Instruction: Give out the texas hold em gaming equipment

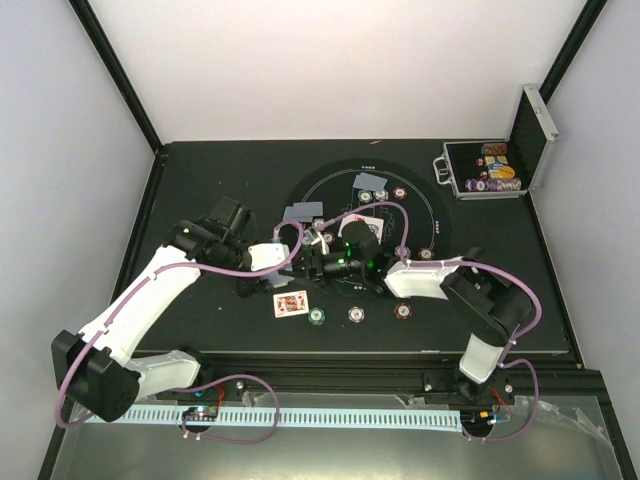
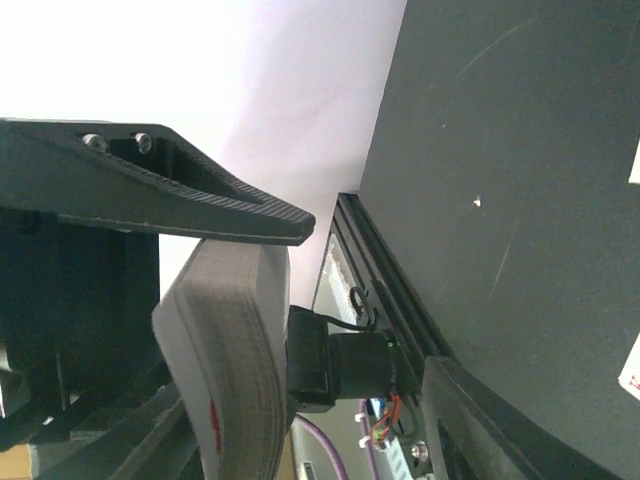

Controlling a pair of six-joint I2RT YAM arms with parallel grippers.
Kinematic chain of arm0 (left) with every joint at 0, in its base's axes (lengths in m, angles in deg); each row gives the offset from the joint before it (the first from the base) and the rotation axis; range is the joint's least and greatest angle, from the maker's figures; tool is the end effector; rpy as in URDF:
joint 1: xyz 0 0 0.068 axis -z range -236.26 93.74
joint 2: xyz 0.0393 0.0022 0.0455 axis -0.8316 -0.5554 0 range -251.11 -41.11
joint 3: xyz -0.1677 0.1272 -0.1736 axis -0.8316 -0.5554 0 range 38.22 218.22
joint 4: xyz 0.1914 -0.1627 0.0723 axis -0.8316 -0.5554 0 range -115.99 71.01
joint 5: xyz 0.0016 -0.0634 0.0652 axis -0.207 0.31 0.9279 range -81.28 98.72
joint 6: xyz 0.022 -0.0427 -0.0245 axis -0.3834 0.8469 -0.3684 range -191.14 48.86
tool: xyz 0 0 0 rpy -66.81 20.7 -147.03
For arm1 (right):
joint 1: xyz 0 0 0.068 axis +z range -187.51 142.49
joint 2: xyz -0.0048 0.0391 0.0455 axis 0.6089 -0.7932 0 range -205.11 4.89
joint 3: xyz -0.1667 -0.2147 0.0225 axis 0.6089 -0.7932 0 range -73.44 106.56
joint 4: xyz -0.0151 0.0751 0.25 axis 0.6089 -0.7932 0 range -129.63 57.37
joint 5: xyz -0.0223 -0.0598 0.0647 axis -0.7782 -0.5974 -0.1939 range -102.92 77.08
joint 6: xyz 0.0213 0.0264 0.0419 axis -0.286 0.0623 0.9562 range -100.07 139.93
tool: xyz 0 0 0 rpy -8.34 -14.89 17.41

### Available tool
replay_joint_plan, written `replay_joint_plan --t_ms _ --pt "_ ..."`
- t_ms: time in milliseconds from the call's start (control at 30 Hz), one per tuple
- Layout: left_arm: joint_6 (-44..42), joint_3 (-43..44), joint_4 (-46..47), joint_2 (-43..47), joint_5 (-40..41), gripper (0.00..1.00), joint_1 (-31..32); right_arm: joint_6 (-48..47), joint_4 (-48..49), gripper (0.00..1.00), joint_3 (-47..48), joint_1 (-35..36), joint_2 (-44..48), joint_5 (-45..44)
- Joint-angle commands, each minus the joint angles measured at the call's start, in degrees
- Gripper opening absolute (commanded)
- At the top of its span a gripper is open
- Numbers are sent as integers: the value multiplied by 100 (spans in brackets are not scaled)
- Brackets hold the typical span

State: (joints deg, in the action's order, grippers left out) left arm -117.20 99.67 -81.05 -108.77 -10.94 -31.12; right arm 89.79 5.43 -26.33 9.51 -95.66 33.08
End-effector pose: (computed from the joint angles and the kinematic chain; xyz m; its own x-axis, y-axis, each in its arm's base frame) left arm 0.1845 -0.0998 0.2910 -0.2141 0.8496 -0.4819 0.9614 0.2706 0.0499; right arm 0.2250 0.2792 0.1858 -0.9833 -0.0986 -0.1528 -0.1679 0.1706 0.9709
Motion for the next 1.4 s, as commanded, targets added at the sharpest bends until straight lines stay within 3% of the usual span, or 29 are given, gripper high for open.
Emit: replay_joint_plan --t_ms 0,500,1033,1233,1367 --pt "18 139 -31 40 -102 2 -19 -412 -928 50 -19 -130 166 -209" --pt "27 113 -8 7 -116 1 -19 -825 -1793 3 -35 -273 935 -489" --pt "32 113 -13 -11 -109 1 -19 -1095 -2075 1 -210 -694 1474 -258" --pt "19 117 -24 -4 -82 2 -19 -1412 -2464 1 -343 -1511 1849 3" --pt "23 117 -21 -13 -77 2 -19 -2166 -3338 1 -182 -2467 1861 152"
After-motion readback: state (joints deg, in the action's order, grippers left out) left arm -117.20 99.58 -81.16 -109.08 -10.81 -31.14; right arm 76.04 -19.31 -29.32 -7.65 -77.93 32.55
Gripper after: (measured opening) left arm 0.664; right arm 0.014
